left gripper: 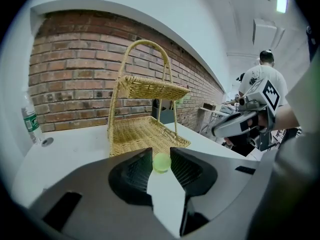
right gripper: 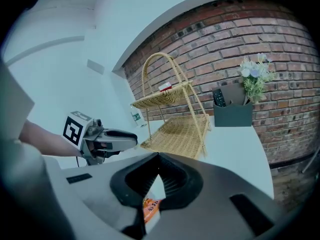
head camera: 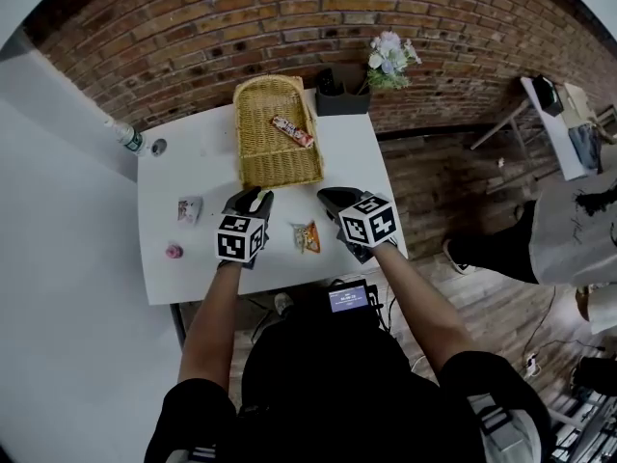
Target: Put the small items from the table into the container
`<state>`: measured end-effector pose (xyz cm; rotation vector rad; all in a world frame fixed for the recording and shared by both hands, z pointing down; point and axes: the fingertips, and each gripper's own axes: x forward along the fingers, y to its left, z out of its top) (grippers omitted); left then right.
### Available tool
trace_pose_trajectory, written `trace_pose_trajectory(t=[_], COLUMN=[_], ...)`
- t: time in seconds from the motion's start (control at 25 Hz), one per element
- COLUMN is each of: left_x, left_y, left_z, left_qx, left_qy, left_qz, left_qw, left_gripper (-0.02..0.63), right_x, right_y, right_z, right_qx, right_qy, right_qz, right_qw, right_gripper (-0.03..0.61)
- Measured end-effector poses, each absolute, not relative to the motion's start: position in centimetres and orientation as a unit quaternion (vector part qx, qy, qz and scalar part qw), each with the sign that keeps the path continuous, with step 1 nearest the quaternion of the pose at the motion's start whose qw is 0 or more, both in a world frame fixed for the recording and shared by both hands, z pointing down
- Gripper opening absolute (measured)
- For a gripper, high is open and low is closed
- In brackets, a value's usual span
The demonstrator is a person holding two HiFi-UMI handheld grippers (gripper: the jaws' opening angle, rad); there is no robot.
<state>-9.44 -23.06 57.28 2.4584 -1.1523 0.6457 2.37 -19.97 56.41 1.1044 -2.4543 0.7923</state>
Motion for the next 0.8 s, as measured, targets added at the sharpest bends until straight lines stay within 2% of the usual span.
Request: trace_pose_trajectory(t=[0.8], left_x=[-10.5], left_y=[-27.9], left_z=[59.7], left_qx=[0.85], left_qy=[-0.427], left_qz=[0.236], left_qw=[0.199], left_gripper=[0.117], right_x=[2.2], right_y=[-22.8], right_z=[57.7], right_qx=[0.386], right_qy=[-0.857], right_qz=[0.296], right_qw=[0.171], right_gripper=[0.014])
